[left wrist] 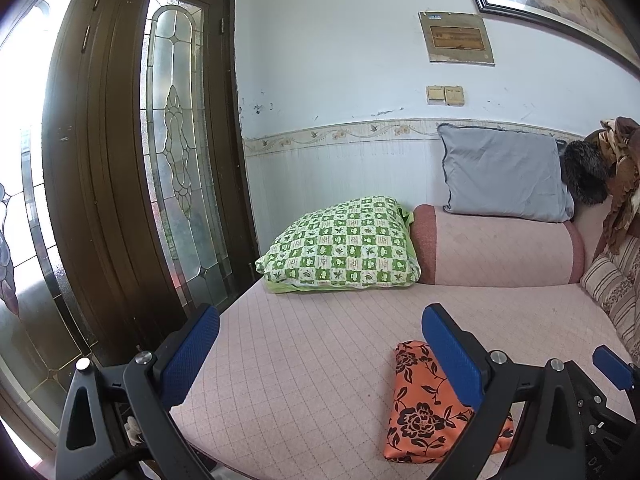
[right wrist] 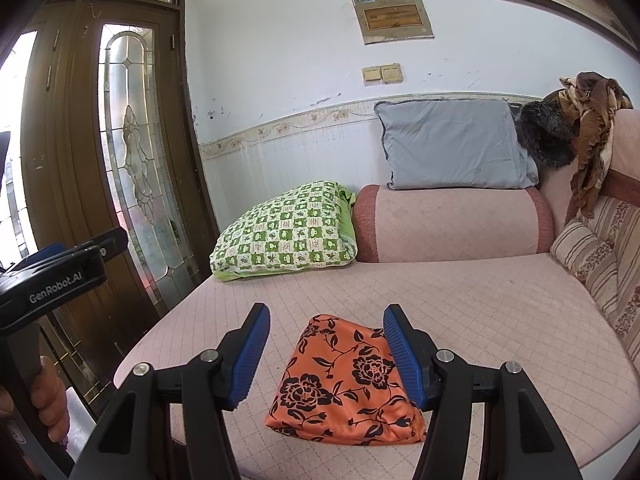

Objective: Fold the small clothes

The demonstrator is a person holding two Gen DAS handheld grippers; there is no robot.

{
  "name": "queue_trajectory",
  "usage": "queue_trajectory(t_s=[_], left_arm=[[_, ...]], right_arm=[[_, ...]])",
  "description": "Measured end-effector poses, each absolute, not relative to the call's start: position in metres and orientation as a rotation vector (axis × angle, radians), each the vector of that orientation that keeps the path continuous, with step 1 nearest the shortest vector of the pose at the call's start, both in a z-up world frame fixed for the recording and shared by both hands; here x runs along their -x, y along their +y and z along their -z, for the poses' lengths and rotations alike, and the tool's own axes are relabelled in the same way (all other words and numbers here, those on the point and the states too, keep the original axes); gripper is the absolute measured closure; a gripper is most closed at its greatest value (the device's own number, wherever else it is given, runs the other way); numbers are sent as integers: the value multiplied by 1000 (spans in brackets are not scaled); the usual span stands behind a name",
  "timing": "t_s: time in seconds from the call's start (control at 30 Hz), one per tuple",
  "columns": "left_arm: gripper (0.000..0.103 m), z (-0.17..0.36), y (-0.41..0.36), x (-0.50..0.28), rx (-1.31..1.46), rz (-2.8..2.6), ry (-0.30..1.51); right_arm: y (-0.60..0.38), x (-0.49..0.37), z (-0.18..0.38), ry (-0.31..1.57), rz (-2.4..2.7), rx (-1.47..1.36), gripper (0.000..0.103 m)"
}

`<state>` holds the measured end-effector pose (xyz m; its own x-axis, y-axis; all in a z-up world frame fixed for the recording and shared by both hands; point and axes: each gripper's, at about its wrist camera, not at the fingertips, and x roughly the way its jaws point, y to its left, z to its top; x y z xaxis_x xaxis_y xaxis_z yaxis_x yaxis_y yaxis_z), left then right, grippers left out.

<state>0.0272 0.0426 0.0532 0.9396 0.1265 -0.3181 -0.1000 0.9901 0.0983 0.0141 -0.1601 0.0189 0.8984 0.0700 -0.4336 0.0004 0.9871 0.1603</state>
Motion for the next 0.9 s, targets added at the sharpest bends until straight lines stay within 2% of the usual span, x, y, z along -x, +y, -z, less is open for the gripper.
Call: queue_trajectory(t_s=[0.9], left_arm=[[2, -56, 49, -22, -60, -94, 322]], right_arm=[[-151, -13, -22, 450, -36, -144, 40]])
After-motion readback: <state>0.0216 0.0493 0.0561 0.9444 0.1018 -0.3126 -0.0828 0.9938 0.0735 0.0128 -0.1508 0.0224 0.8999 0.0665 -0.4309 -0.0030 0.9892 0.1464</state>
